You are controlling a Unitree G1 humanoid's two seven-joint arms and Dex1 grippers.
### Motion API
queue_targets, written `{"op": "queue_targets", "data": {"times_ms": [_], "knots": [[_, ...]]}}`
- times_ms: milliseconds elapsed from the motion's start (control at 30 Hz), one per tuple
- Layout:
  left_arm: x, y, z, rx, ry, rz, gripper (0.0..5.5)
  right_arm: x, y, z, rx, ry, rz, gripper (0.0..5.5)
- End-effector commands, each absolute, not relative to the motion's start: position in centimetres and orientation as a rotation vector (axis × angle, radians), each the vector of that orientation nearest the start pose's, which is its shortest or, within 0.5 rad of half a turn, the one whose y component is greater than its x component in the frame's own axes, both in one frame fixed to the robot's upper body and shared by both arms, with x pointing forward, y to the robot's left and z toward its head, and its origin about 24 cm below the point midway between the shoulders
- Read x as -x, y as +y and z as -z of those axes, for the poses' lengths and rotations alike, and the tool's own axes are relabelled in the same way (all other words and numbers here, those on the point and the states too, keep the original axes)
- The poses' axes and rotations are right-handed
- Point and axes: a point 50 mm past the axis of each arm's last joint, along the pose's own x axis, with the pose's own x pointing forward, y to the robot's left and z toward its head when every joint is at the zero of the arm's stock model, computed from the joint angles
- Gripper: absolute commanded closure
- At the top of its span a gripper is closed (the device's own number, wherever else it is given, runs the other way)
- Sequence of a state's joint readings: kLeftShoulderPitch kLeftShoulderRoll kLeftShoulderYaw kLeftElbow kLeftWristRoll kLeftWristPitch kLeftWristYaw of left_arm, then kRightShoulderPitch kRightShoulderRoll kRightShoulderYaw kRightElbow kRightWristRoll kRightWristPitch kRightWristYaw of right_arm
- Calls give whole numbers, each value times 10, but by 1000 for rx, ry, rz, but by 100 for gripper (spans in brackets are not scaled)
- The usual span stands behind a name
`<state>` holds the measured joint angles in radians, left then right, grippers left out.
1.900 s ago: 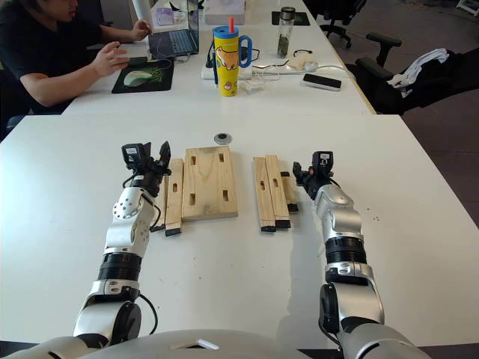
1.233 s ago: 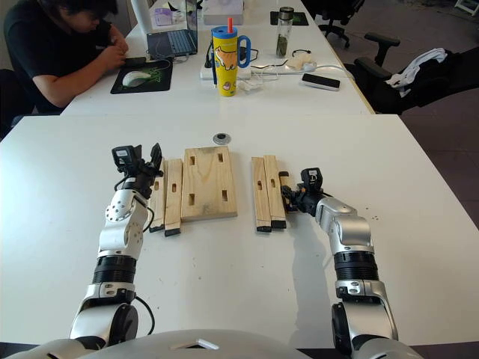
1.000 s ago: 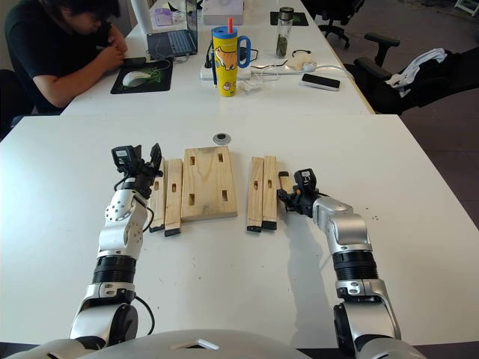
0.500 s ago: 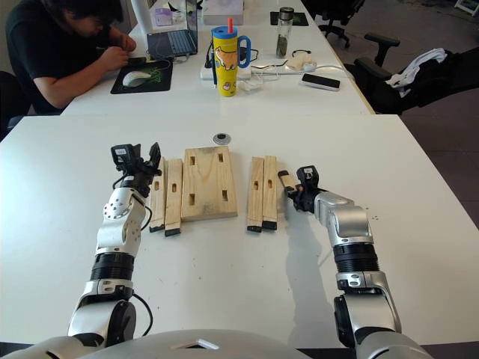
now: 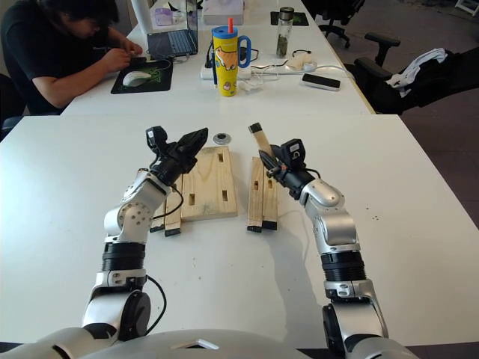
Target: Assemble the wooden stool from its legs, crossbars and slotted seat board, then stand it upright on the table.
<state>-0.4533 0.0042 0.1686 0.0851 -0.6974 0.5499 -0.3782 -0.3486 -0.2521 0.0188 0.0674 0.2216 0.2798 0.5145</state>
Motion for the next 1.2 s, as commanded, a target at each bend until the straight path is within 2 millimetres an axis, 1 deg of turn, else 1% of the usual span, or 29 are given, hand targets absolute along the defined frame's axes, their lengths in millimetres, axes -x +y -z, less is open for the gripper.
{"op": "queue_targets", "data": {"times_ms": [33,100,267,433,600,767,1000,1100,1200], "knots": [[-306,97,-127,853,90,791,301,-302,-136,-109,11,-53,-697,418],[-306,98,-128,907,96,797,301,-299,-132,-110,4,-81,-729,418],[-307,100,-130,903,101,799,301,-293,-127,-115,-45,-123,-791,418],[-306,98,-128,889,112,802,301,-291,-125,-117,-59,-138,-816,418],[-305,97,-133,897,97,832,301,-287,-120,-114,-37,-117,-869,418],[-306,99,-131,890,104,814,301,-282,-116,-111,-28,-105,-913,418],[-304,100,-128,858,122,825,394,-284,-117,-114,-31,-112,-909,418],[-303,100,-126,847,133,831,448,-284,-117,-115,-33,-115,-910,418],[-304,99,-125,837,138,835,487,-285,-116,-115,-34,-116,-910,418]]}}
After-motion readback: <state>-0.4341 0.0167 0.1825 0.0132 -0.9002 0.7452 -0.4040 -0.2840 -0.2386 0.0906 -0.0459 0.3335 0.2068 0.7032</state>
